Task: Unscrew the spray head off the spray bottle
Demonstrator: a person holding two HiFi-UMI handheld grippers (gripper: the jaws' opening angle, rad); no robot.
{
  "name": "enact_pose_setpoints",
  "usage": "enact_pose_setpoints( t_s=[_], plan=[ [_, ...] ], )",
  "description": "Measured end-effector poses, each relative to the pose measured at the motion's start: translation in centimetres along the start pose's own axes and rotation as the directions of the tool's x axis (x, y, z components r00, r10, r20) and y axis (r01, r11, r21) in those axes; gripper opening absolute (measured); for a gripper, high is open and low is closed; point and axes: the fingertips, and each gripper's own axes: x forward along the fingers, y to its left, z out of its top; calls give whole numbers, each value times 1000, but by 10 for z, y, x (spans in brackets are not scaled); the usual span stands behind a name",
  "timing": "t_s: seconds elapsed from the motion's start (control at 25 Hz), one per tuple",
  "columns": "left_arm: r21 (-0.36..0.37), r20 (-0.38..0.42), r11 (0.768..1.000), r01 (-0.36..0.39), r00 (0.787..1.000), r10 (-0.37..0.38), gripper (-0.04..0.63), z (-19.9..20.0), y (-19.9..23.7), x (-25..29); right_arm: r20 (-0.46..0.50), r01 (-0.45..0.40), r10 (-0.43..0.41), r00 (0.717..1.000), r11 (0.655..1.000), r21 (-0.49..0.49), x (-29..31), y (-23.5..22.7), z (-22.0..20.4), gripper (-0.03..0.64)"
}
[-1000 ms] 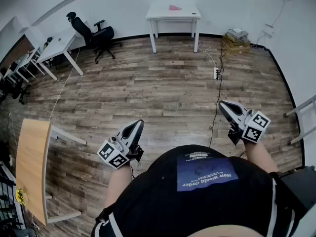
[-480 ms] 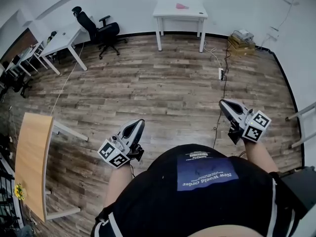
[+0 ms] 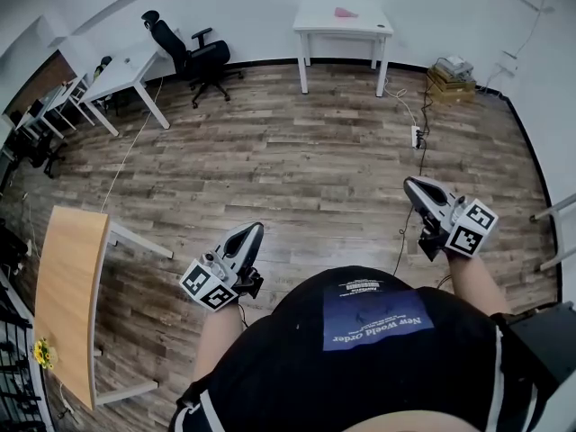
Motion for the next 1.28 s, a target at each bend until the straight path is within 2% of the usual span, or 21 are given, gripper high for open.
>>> enact_pose_setpoints(
  t_s=[0.32, 0.68, 0.92, 1.12, 1.28],
  plan=[
    [-14, -11, 1000, -1, 1000, 0, -8, 8, 32, -23, 0, 31, -31, 1000, 999, 16, 29, 10, -6, -6],
    [-33, -18, 999, 17, 1000, -17, -8, 1, 51, -17, -6, 65, -65, 998, 998, 12, 33, 1, -12, -6],
    [-45, -48, 998, 34, 998, -36, -8, -9, 56, 25, 0, 89, -89, 996, 995, 34, 24, -38, -5, -6],
    [-21, -48, 1000, 13, 999, -14, -8, -15, 59, 76, 16, 63, -64, 998, 997, 48, 19, -90, 6, -6],
    [-2, -45, 1000, 3, 999, -3, -8, -18, 58, 132, 33, 28, -29, 999, 999, 33, 14, -137, 32, -6]
  ],
)
